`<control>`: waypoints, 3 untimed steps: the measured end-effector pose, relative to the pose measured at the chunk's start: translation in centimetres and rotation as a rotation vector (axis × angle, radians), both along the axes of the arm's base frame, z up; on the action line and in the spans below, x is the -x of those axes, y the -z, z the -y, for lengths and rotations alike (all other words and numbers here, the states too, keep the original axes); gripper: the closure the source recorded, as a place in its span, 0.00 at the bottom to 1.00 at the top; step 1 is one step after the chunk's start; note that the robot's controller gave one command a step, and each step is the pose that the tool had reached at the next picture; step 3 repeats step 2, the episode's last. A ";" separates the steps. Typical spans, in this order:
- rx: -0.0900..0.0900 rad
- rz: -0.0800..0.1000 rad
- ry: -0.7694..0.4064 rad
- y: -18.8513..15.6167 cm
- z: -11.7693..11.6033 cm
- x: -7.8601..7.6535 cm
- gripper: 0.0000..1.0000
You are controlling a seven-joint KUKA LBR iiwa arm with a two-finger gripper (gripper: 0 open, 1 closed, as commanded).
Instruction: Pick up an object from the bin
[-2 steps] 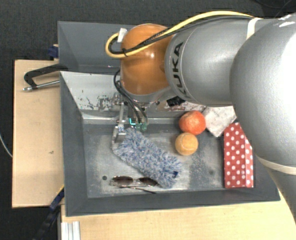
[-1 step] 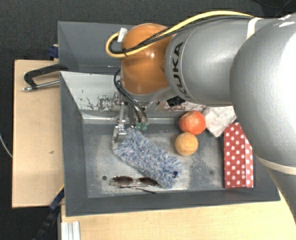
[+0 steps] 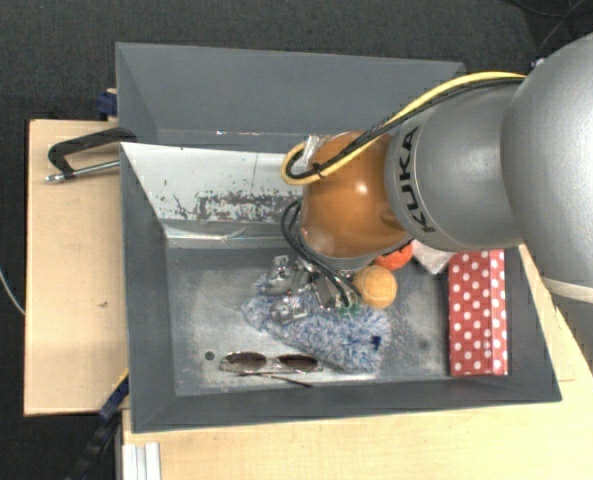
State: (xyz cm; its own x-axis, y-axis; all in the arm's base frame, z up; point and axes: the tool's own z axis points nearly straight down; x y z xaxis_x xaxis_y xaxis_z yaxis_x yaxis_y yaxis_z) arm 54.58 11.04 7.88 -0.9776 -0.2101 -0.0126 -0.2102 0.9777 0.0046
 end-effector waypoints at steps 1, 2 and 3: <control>0.000 0.000 0.000 0.0 0.0 0.0 1.00; 0.008 -0.005 -0.519 -12.6 1.1 -0.1 1.00; 0.008 -0.005 -0.519 -12.6 1.1 -0.1 1.00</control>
Offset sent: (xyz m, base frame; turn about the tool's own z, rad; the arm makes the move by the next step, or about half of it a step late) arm 0.0006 -0.0144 0.1478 -0.6050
